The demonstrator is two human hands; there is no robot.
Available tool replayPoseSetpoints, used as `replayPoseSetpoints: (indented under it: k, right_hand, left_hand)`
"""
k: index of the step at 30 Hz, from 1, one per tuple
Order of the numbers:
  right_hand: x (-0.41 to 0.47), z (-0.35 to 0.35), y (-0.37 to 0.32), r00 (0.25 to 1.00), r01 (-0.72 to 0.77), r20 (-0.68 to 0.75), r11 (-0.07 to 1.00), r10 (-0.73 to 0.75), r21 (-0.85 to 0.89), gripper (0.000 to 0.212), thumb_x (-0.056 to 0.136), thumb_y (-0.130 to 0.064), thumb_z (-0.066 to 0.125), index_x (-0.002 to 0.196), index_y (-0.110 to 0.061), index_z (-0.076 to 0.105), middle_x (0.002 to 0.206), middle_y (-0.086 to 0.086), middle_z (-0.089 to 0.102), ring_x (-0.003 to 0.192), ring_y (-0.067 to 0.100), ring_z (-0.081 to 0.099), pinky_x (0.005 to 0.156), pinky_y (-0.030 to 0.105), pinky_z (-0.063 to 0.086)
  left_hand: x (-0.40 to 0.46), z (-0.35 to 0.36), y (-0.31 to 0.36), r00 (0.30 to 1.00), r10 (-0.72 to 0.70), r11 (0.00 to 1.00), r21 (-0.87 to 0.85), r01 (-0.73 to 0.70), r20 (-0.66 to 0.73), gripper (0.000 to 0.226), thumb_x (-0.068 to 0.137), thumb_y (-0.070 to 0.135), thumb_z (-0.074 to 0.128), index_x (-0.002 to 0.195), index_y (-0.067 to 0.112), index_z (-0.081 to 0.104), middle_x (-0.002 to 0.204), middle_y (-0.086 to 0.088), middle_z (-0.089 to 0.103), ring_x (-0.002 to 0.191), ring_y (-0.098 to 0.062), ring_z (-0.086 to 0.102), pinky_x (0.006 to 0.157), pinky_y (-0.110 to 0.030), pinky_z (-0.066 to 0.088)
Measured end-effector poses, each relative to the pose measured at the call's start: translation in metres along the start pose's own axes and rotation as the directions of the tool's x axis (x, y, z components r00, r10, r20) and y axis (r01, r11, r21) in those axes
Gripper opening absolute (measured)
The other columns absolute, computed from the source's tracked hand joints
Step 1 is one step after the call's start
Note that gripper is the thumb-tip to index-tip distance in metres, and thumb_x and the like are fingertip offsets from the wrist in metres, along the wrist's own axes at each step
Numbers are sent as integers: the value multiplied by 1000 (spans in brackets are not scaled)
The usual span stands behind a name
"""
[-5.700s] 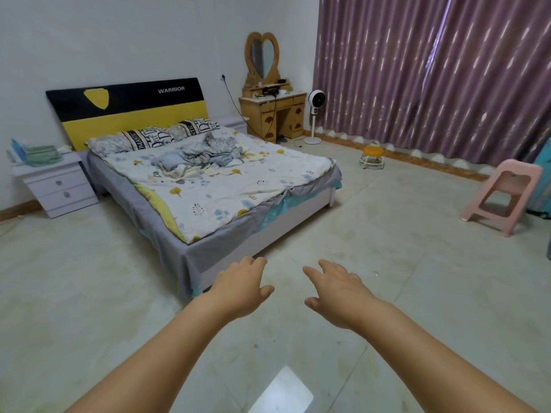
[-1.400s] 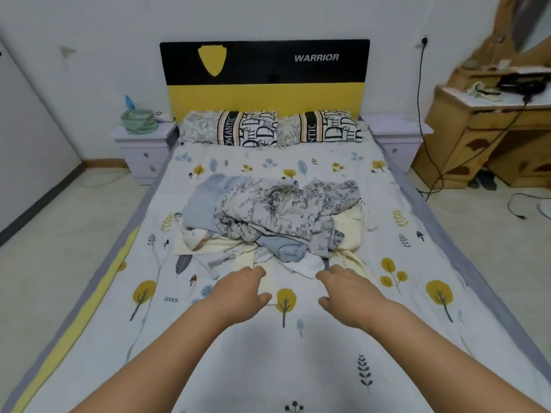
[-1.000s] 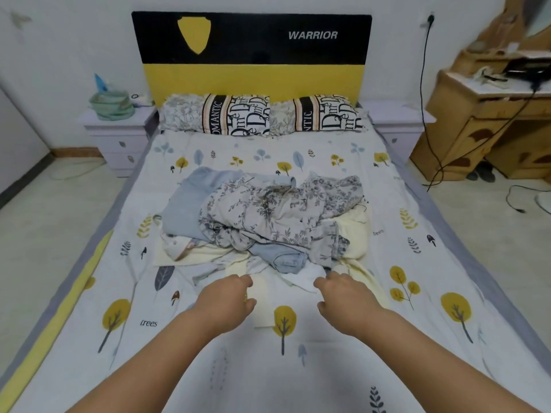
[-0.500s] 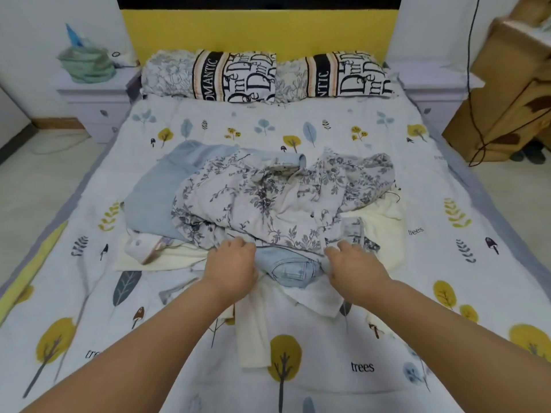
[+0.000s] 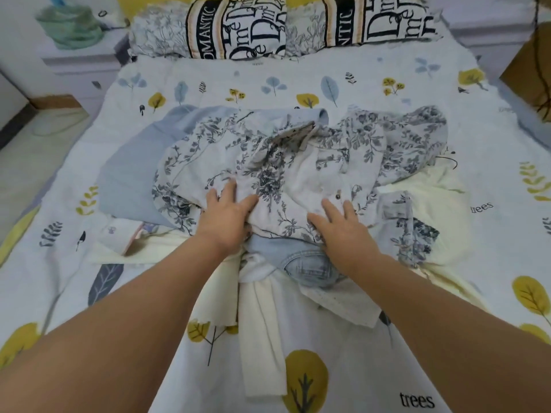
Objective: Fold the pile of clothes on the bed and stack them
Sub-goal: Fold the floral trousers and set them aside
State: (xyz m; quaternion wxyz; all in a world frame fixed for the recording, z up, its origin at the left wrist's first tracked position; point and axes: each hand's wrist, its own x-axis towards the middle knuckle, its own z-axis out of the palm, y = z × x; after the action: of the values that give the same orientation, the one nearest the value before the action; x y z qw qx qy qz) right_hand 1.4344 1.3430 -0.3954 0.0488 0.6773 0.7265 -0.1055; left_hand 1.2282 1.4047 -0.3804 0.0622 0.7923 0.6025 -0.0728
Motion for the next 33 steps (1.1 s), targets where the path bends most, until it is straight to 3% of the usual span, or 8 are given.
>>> replayPoseSetpoints:
  k: [2,6,10,19,22,25,29,33]
  right_hand:
    - [-3,5,-3,991,18,-136,1000,-16,7,43,90,1,45,129,-16,41,136,8,37,126,34,28,96,38,41]
    - [-21,5,-3,978,59,-205,996,-45,62,33,89,1,47,117,-14,47,117,3,48,103,24,40,83,28,35]
    - [-70,-1,-6,962,60,-271,989,-21,138,22,75,1,68,95,-7,62,95,8,60,84,26,53,74,32,43]
    - [-177,-37,-10,957,-161,-94,771,275,617,29,74,5,55,72,-24,53,82,-8,53,85,17,48,68,19,33]
    - [-200,-59,-20,955,-213,47,565,294,797,33,83,-3,57,78,-35,51,92,-11,56,86,14,52,67,15,38]
    - [-213,-87,-38,898,-401,352,162,265,902,11,91,-38,56,99,-33,52,113,-5,57,100,19,59,77,31,51]
    - [-218,-119,-53,851,-507,523,-333,-48,795,76,74,-68,56,123,-10,58,106,3,66,84,16,65,71,30,48]
    - [-228,-135,-67,870,-393,437,-215,229,894,36,80,-7,69,114,-1,59,95,20,70,85,34,69,63,38,55]
  left_hand:
    - [-3,3,-2,990,54,998,-8,-56,-130,42,90,18,56,131,21,45,139,-14,32,123,-39,31,97,-47,39]
    - [-16,0,4,958,81,988,-107,-115,-277,27,96,19,44,118,13,57,115,-12,53,103,-33,45,84,-36,34]
    - [-57,-11,13,922,139,954,-202,-223,-361,20,93,23,51,106,12,62,105,-6,58,97,-26,48,82,-32,34]
    - [-178,-53,48,921,63,819,-507,-268,-385,25,87,31,51,72,13,58,76,6,53,75,-13,45,67,-14,33]
    - [-216,-72,60,911,58,786,-544,-294,-408,14,84,28,49,72,21,53,77,9,52,75,-8,44,65,-19,34]
    - [-249,-89,72,870,107,785,-497,-371,-481,13,79,19,54,73,10,61,79,3,58,79,-6,43,68,-16,34]
    - [-288,-110,92,760,284,756,-351,-553,-585,10,78,14,63,69,10,63,75,0,59,75,-10,47,66,-16,38]
    - [-311,-136,98,708,413,727,-261,-635,-573,25,89,24,52,69,15,66,74,1,60,69,-13,55,62,-21,45]
